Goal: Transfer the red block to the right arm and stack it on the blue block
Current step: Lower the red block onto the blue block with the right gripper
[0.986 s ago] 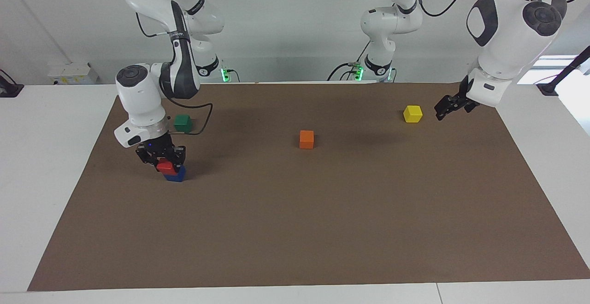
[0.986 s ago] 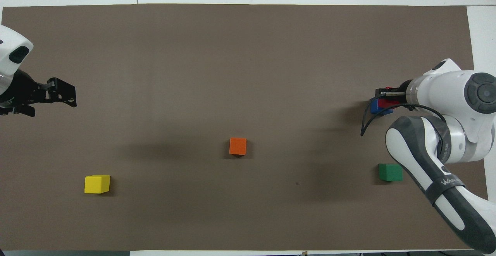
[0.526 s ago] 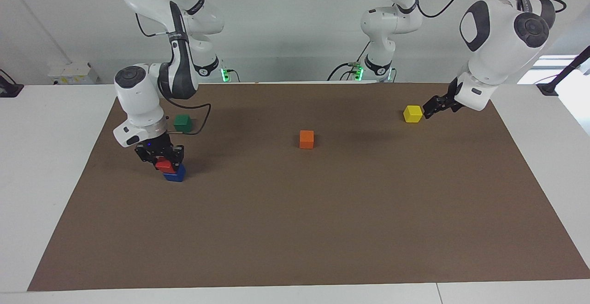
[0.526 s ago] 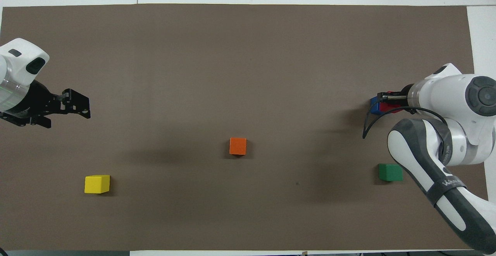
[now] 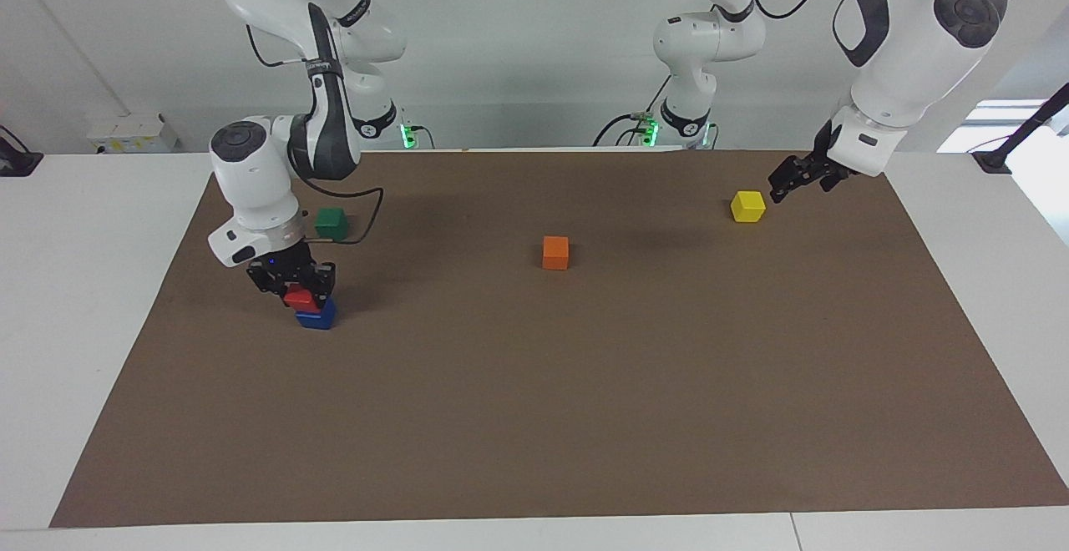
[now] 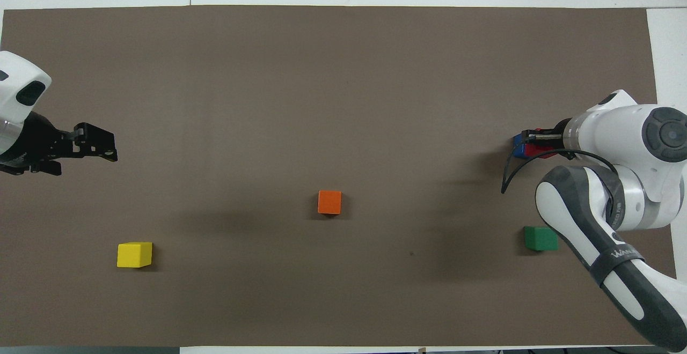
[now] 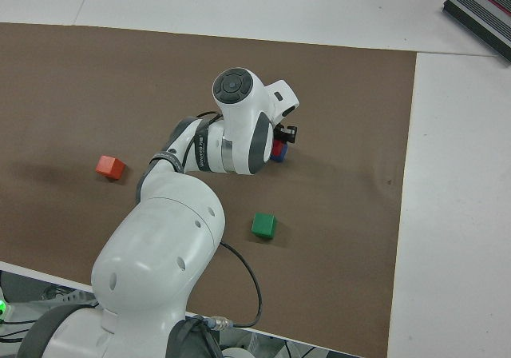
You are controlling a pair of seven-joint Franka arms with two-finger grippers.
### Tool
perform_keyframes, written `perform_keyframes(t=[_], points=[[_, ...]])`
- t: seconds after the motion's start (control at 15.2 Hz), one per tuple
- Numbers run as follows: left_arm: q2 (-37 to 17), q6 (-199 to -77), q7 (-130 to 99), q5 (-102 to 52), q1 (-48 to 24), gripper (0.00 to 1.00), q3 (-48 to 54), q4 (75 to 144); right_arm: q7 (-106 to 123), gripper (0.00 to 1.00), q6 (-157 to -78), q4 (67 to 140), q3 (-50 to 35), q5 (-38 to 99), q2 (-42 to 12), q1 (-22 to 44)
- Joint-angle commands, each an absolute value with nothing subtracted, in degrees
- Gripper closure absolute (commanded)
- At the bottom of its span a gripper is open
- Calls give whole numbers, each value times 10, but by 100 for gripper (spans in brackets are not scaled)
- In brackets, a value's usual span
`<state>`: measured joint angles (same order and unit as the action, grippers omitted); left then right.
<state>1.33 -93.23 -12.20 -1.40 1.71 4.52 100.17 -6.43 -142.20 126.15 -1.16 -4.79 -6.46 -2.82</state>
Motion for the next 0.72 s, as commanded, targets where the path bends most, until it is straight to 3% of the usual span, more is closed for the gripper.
perform_keyframes(t=[0.0,0.66], points=[[25,-955,-117,-18,17,0,40,1007,-54,100,-1434,1275,-17,-35,-53,-33],[23,-897,-83,10,7,0,46,971,-54,100,-1445,1273,-17,-35,-62,-33]])
